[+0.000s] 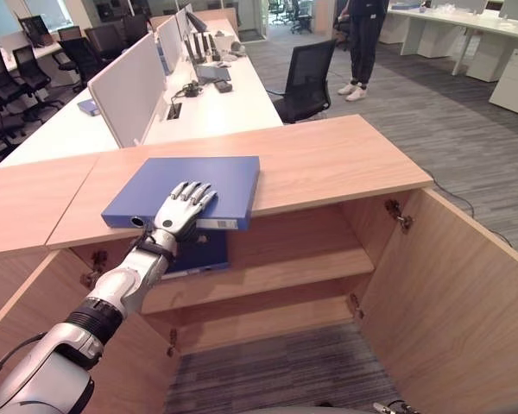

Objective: Put the empty folder in the office cabinet

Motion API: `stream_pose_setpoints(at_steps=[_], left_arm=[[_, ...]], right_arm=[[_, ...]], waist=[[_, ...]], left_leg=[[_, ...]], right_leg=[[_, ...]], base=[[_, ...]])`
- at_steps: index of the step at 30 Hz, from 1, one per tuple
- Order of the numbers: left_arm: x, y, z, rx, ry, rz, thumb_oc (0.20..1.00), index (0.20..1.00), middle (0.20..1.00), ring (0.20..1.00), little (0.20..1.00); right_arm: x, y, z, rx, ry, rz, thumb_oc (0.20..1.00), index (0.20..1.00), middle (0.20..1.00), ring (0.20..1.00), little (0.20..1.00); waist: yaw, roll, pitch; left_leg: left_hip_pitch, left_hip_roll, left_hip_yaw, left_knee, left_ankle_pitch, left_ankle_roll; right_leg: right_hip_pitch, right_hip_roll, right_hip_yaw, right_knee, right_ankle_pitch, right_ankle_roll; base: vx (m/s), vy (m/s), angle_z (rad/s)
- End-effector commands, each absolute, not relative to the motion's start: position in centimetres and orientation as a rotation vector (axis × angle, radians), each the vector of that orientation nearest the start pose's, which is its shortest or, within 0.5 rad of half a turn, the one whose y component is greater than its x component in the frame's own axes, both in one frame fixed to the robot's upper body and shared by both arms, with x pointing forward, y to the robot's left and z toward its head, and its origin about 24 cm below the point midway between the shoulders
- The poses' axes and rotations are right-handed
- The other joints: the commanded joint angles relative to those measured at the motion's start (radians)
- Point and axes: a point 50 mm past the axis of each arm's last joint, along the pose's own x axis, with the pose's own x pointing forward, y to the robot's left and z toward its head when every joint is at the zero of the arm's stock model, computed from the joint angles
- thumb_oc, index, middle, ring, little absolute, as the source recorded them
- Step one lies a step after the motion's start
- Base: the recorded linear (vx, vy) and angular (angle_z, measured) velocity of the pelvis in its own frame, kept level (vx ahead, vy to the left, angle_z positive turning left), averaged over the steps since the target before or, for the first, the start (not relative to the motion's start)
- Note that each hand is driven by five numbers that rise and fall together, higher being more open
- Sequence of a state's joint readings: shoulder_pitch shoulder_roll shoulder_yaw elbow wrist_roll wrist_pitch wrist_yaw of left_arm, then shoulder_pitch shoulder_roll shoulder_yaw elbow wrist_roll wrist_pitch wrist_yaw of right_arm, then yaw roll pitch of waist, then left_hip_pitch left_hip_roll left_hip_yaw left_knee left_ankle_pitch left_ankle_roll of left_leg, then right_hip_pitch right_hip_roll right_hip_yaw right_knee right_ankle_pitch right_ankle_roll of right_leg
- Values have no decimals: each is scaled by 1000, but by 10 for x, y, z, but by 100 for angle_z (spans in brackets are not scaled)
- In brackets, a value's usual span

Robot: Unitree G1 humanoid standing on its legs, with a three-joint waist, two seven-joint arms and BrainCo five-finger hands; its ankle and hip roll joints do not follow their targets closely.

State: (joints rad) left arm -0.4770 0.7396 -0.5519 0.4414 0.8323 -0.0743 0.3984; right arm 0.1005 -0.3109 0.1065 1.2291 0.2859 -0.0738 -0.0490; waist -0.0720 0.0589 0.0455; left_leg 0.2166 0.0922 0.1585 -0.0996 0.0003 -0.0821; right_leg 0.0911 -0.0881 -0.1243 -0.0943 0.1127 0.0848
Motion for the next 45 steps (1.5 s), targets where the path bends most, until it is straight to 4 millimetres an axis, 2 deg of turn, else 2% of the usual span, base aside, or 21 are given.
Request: stream_pose_setpoints(at_steps=[1,22,25,27,31,32,37,38,45], left_arm=[[347,219,129,1663,-446,56,200,200,200,200,200],[349,218,142,1596,-473,110,200,200,200,200,200],[351,218,150,1585,-495,130,200,200,200,200,200],[352,216,164,1568,-540,161,200,200,200,200,200],[351,213,178,1559,-594,185,200,200,200,200,200],[351,210,193,1541,-655,210,200,200,200,200,200],[346,205,232,1475,-794,292,200,200,200,200,200],[341,203,247,1441,-851,322,200,200,200,200,200],[322,201,279,1289,-1001,395,200,200,200,200,200]], right_arm=[[70,-278,-153,-147,1200,-367,1000,1000,1000,1000,1000],[70,-275,-153,-140,1198,-362,1000,1000,1000,1000,1000],[72,-274,-153,-141,1195,-360,1000,1000,1000,1000,1000],[72,-274,-154,-141,1197,-357,1000,1000,1000,1000,1000],[71,-273,-154,-139,1198,-355,1000,1000,1000,1000,1000],[72,-273,-154,-140,1197,-353,1000,1000,1000,1000,1000],[74,-272,-154,-137,1199,-345,1000,1000,1000,1000,1000],[74,-270,-155,-133,1200,-340,1000,1000,1000,1000,1000],[74,-266,-156,-118,1201,-337,1000,1000,1000,1000,1000]], waist=[[-8,-34,39],[-6,-35,37],[-5,-34,37],[-3,-33,35],[-1,-33,33],[1,-31,32],[8,-29,28],[12,-28,27],[22,-23,23]], left_leg=[[-12,-12,-36,12,-56,-25],[-11,-11,-37,12,-52,-24],[-11,-11,-38,12,-51,-24],[-11,-12,-39,12,-51,-24],[-11,-11,-40,12,-50,-24],[-11,-12,-42,12,-48,-24],[-12,-13,-47,12,-45,-24],[-13,-13,-48,12,-43,-24],[-14,-15,-53,12,-39,-25]], right_leg=[[95,-49,-12,29,-151,86],[99,-51,-12,35,-155,84],[98,-52,-13,37,-156,84],[99,-52,-14,39,-157,84],[99,-53,-18,41,-157,84],[100,-53,-20,43,-158,84],[103,-52,-23,39,-158,84],[105,-53,-24,37,-157,83],[108,-53,-29,31,-155,81]], base=[[0,0,0],[0,0,0],[0,0,0],[-17,-1,0],[0,0,0],[-37,-11,2],[-30,-11,3],[-35,-11,0],[0,0,0]])
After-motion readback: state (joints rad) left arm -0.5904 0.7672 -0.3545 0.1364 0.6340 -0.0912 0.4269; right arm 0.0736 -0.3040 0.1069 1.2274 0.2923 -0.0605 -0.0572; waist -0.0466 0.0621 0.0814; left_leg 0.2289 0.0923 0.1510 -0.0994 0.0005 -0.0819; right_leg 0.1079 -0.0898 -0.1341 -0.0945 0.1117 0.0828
